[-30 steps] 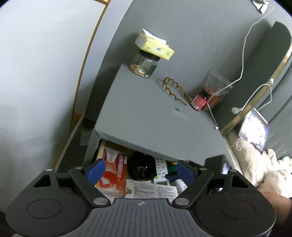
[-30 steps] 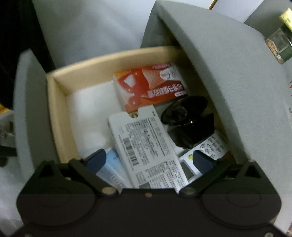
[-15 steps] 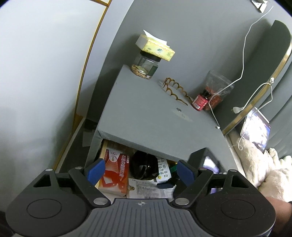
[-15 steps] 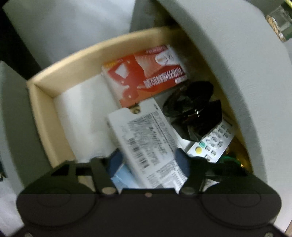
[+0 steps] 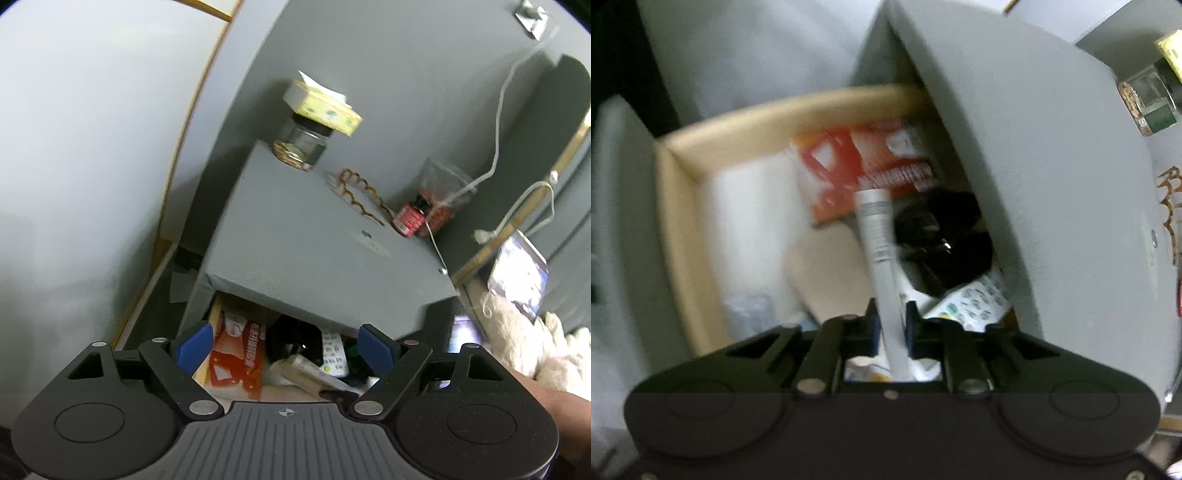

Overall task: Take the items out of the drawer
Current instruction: 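Grasp the white medicine box in the drawer with the right tool, then lift the medicine box and place it on the nightstand top, open right tool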

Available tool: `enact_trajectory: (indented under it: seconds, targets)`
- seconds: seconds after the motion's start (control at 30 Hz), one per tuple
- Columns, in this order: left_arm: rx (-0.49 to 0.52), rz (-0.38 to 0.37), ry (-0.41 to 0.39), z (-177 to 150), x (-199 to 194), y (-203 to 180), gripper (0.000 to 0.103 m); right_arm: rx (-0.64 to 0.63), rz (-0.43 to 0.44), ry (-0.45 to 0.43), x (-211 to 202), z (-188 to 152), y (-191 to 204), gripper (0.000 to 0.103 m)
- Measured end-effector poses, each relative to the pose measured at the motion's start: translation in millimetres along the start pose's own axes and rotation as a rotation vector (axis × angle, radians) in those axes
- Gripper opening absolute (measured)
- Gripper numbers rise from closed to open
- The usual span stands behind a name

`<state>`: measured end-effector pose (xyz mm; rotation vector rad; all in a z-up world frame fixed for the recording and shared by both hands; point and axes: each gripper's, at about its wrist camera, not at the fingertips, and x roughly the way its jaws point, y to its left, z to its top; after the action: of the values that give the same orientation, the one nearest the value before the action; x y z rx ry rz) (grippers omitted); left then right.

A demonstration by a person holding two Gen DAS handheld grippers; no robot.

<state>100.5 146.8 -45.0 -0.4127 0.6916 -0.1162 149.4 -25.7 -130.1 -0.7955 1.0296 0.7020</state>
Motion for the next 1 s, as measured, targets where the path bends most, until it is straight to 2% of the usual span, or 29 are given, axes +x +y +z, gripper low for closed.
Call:
enact_trajectory:
  seconds: [0.1,0.17,0.23,0.27,0.37,0.47,0.57,0.6,0.63,0.67,0.73,0.8,1.0]
  targets:
    - [0.075,0.084,-0.085,1.8,-10.1,-8.7,0.085,0.133,0.109,-0.072,-41.0,-2.0,-24.9,0.009]
    - [0.064,0.089,-0.111,2.9,-14.4,-6.6,0.085,0.269,0.211,-0.138,-66.9,-4.0,-51.7,0.009]
    - [0.052,0.091,-0.116,3.6,-15.6,-4.1,0.085,0.434,0.302,-0.215,-88.6,-6.9,-85.3,0.009]
    - [0.042,0.09,-0.112,3.8,-15.6,-2.4,0.085,0.587,0.356,-0.28,-98.9,-11.0,-115.3,0.009]
    - [0.031,0.082,-0.098,3.9,-14.8,0.3,0.085,0.834,0.421,-0.365,-94.7,-16.5,-159.5,0.009]
    - [0.05,0.075,-0.091,2.3,-15.0,-0.4,0.085,1.043,0.456,-0.383,-63.1,-23.8,-188.6,0.01]
    - [0.049,0.076,-0.088,0.1,-17.7,1.6,0.085,1.14,0.411,-0.365,-34.7,-29.4,-198.9,0.017]
    - [0.047,0.077,-0.087,-0.5,-18.9,2.6,0.085,1.142,0.354,-0.352,-34.4,-30.4,-198.8,0.026]
    - [0.044,0.078,-0.087,-1.0,-20.0,3.4,0.085,1.139,0.288,-0.341,-36.8,-31.3,-197.4,0.041]
    - [0.042,0.078,-0.087,-0.3,-19.7,3.6,0.085,1.135,0.222,-0.329,-39.3,-32.2,-195.9,0.049]
    - [0.041,0.076,-0.086,1.2,-19.0,3.2,0.085,1.118,0.152,-0.333,-44.7,-33.6,-189.2,0.07]
    - [0.04,0.073,-0.084,2.8,-18.0,2.3,0.085,1.044,0.075,-0.335,-59.7,-29.6,-174.9,0.082]
    - [0.042,0.068,-0.075,4.7,-15.8,-0.2,0.085,0.939,-0.02,-0.232,-53.7,-7.9,-128.1,0.082]
